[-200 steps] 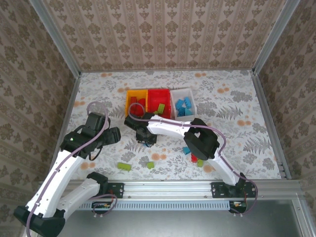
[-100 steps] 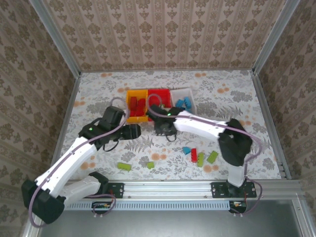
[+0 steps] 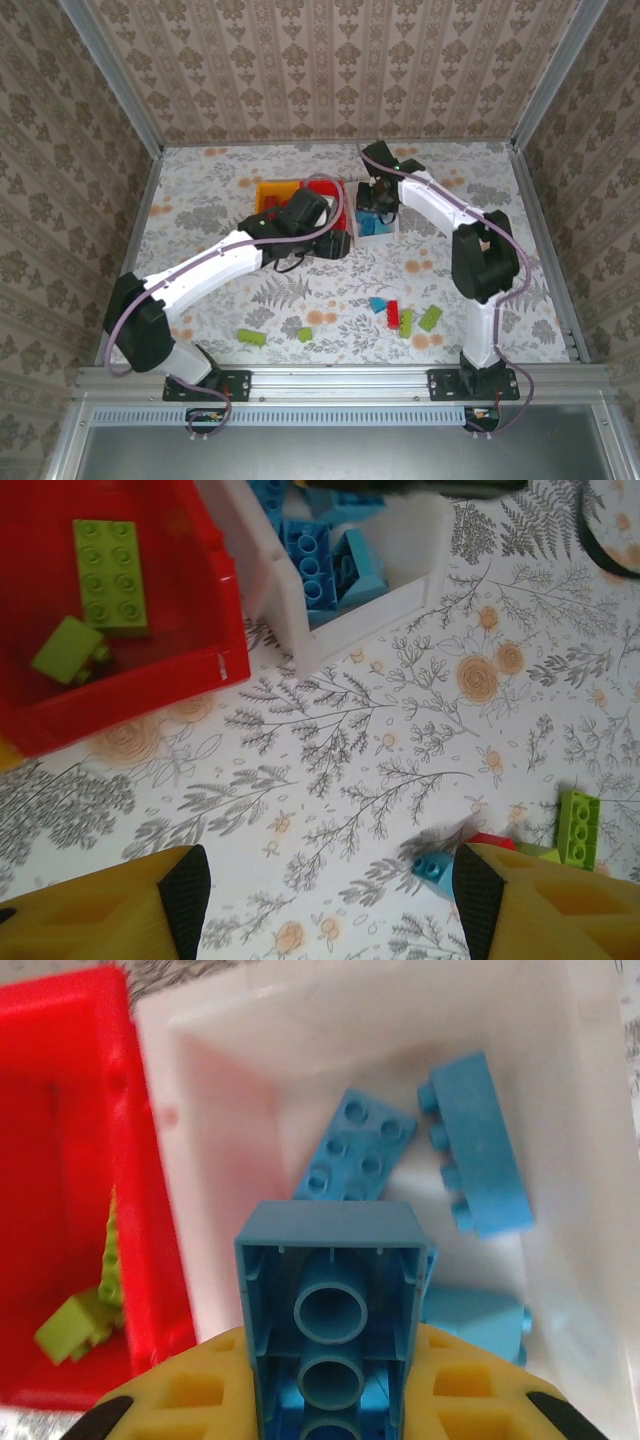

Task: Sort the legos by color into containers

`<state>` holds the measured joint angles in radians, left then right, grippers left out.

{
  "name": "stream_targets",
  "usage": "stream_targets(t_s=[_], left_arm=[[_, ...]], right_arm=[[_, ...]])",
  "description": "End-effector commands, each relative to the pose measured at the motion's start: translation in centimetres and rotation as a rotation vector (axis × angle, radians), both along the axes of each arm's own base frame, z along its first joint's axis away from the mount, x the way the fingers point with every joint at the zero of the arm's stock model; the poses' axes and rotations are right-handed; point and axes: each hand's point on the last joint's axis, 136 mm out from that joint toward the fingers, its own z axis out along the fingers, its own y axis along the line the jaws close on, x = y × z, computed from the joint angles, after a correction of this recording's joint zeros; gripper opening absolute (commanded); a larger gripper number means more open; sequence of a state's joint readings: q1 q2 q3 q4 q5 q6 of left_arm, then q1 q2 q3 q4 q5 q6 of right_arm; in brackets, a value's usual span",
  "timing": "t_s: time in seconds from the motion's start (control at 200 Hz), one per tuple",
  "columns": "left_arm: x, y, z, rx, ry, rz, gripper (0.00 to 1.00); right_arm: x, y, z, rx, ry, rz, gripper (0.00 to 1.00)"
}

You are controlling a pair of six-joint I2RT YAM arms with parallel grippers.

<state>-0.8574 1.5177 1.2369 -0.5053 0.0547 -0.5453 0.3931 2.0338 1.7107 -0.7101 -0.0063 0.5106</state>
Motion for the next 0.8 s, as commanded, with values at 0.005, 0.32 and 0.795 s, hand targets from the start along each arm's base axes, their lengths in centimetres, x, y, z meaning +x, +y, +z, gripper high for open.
stream_targets(t_s=[0.005, 0.32, 0.795], left_arm=[[0.8, -1.1, 0.5, 0.009, -0.038, -0.016, 0.68], [-0.7, -0.3, -2.1, 0.108, 0.019, -0.039, 0.68], [-11.0, 20.3, -6.1, 0.264, 0.467, 0.928, 0.72]], right_arm=[[0.6, -0.3, -1.0, 0.003, 0.069, 0.041, 0.29], [0.8, -0.3, 0.1, 0.037, 0.053, 0.054, 0.61], [-10.3, 7.1, 8.2, 0.32, -0.296, 0.493, 0.7]])
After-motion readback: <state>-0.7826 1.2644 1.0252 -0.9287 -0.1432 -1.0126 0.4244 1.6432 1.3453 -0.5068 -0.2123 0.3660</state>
